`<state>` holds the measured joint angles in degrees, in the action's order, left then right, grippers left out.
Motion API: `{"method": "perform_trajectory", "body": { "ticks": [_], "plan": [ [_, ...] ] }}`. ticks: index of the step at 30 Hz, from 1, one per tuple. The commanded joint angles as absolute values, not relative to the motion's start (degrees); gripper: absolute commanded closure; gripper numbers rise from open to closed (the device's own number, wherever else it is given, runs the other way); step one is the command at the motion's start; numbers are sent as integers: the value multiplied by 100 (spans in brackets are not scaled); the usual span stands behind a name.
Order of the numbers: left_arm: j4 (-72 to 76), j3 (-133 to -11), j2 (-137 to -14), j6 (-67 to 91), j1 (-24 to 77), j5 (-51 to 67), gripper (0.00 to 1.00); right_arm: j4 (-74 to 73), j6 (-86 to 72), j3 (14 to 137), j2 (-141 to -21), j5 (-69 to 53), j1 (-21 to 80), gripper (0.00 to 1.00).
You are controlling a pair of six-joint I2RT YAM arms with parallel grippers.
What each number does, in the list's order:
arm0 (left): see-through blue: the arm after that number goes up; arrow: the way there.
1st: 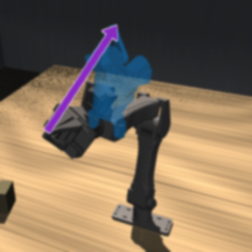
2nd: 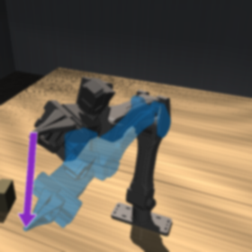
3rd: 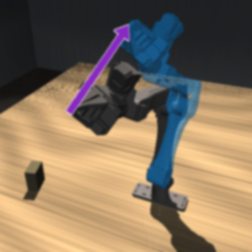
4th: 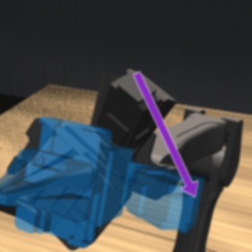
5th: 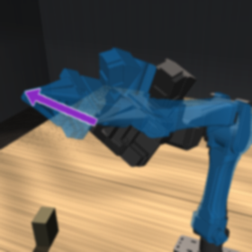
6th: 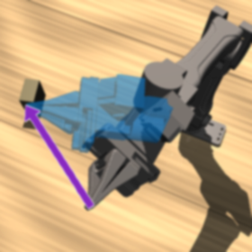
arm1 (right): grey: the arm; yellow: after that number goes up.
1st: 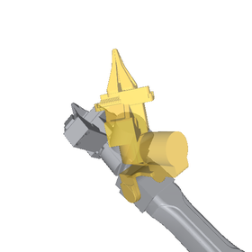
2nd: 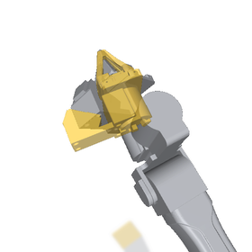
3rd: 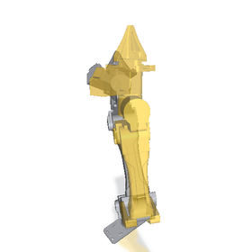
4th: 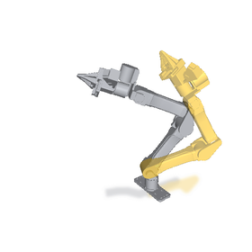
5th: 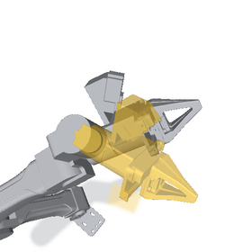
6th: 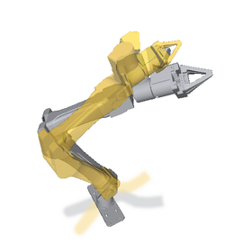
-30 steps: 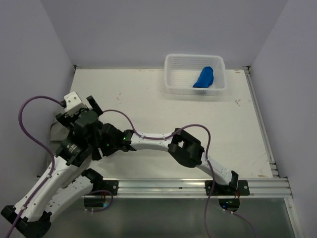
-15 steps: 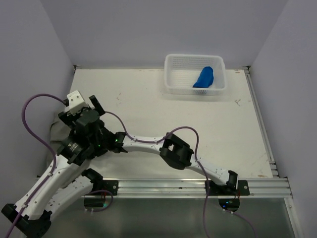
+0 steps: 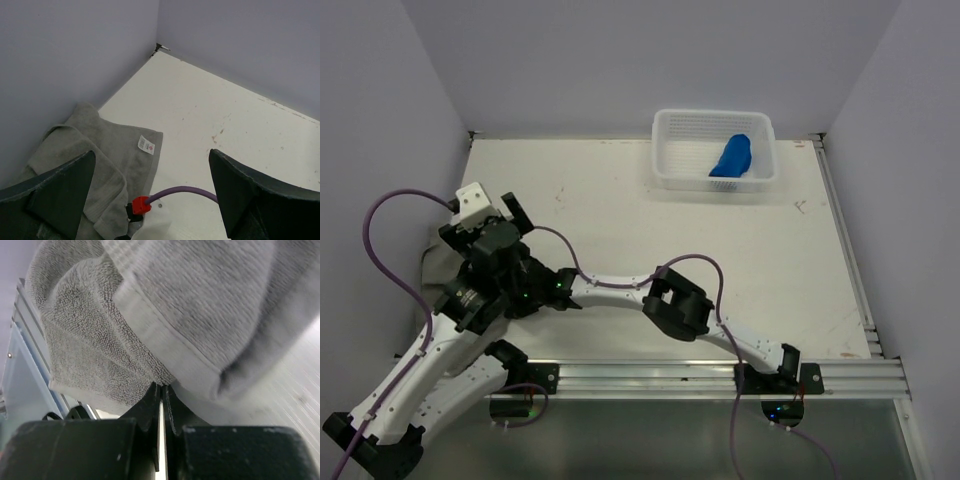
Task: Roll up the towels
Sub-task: Move the towel to the center of the board
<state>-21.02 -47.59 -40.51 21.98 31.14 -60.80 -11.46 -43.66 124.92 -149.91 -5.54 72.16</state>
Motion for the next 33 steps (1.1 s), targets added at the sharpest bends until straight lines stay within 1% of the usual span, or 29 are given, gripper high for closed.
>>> {"method": "perform_trajectory", "body": {
  "ticks": [1, 3, 4, 7, 8, 9, 12, 13, 14, 20, 24, 25, 28, 31, 33],
  "plan": [
    [-1890, -4851, -4052, 2276, 3076, -6056, 0, -1504, -4255, 11621, -14286, -404, 6988, 100],
    [-1881, -4852, -4069, 2241, 3076, -6003, 1, -1371, -4132, 10938, -13827, -448, 6839, 100],
    [-1881, -4852, -4078, 2233, 3076, -5986, 0, -1354, -4009, 10699, -13312, -422, 6786, 100],
    [-1863, -4852, -4148, 2189, 3067, -5941, 0, -1240, -3815, 9592, -12475, -343, 6522, 100],
    [-1863, -4860, -4157, 2188, 3076, -5933, 0, -1257, -3754, 9337, -11950, -325, 6452, 100],
    [-1881, -4869, -4192, 2188, 3067, -5924, 1, -1283, -3709, 8838, -11649, -334, 6312, 100],
    [-1890, -4878, -4262, 2188, 3076, -5854, 0, -1493, -3411, 7958, -10576, -159, 6109, 100],
    [-1890, -4878, -4280, 2180, 3067, -5827, 0, -1590, -3254, 7771, -10347, -19, 6082, 100],
    [-1890, -4887, -4315, 2180, 3067, -5792, 0, -1774, -3191, 7604, -9866, -9, 6039, 100],
    [-1925, -4922, -4482, 2171, 3076, -5494, 1, -2372, -3067, 6137, -8501, 219, 5468, 100],
    [-1951, -4974, -4693, 2136, 3067, -5064, 1, -2680, -3111, 5048, -7525, 430, 4880, 100],
    [-1960, -4983, -4737, 2127, 3076, -4993, 0, -2785, -3146, 4923, -7158, 509, 4791, 100],
    [-2030, -5071, -4974, 2109, 3076, -4668, 0, -3294, -3155, 4650, -6577, 869, 4439, 100],
    [-2135, -5159, -5246, 2179, 3076, -4378, 0, -3770, -3190, 4527, -6311, 1414, 4176, 100],
    [-2232, -5255, -5457, 2276, 3067, -4045, 0, -3972, -3164, 4500, -6232, 1520, 3887, 100]
  ]
}}
